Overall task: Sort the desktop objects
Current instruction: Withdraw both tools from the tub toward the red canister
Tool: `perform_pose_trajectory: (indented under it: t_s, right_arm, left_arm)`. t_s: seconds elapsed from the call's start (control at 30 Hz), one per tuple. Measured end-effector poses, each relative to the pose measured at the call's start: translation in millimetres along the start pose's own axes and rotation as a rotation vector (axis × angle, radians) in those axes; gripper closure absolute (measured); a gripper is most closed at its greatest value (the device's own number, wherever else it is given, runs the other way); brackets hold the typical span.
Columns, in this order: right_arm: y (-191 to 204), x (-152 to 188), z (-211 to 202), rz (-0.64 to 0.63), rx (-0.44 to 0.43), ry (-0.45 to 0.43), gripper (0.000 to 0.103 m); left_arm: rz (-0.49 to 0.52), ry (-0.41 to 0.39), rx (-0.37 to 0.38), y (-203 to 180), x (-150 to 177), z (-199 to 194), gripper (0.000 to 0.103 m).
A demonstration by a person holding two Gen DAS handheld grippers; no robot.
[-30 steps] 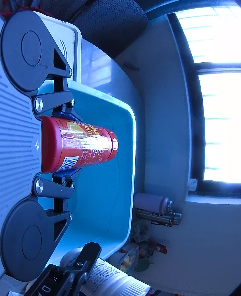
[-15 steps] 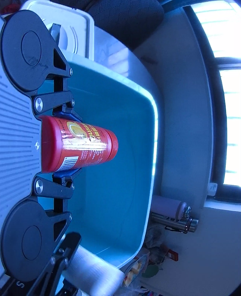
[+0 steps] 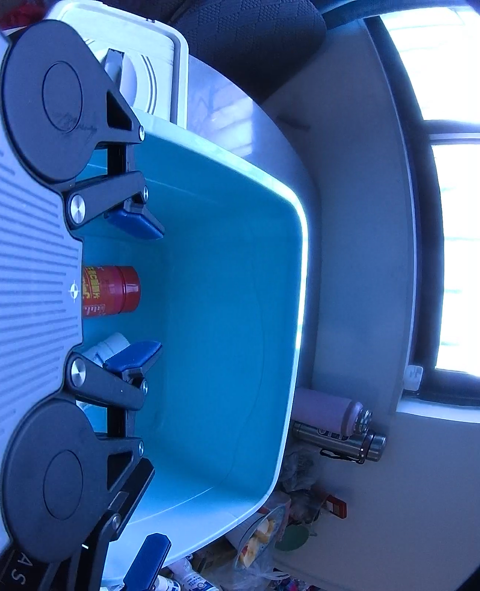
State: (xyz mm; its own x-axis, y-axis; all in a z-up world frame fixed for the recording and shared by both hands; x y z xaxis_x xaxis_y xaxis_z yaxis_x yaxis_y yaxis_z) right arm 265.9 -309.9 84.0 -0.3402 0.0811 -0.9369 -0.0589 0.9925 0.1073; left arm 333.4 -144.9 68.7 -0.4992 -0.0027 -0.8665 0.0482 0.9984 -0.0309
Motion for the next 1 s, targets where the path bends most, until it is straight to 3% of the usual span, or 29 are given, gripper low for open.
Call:
perform_pose_trajectory:
  t_s: [0.33,0.53,1.0]
  right_arm:
    - [1,-9,-45,0.002,-0.005,-0.077,0.021]
    - [0,-1,-86,-0.014,0.025,-0.077,0.018]
    - [10,45,-175,-0.013,0.082,-0.082,0.017]
  left_arm:
    - [0.025,-0.041,0.014,-3,7,-50,0.039]
    - [0.042,-0.068,0.031,-4,16,-89,0.026]
    - [0.079,-0.061,0.052,13,81,-187,0.025]
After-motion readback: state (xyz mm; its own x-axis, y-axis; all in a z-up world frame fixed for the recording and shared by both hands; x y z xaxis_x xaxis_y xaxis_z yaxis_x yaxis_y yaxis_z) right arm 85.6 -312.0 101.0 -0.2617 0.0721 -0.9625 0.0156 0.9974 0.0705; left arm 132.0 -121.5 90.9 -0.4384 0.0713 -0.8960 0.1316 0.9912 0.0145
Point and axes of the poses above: each gripper's, at about its wrist camera, not at the fingertips, and z roughly the way its jaws point, y to its left, x to its underside, the point moved 4 cm from there along z, roughly the way its jaws point, and after that the axes turned 13 degrees about -y, right-handed, at the moved point
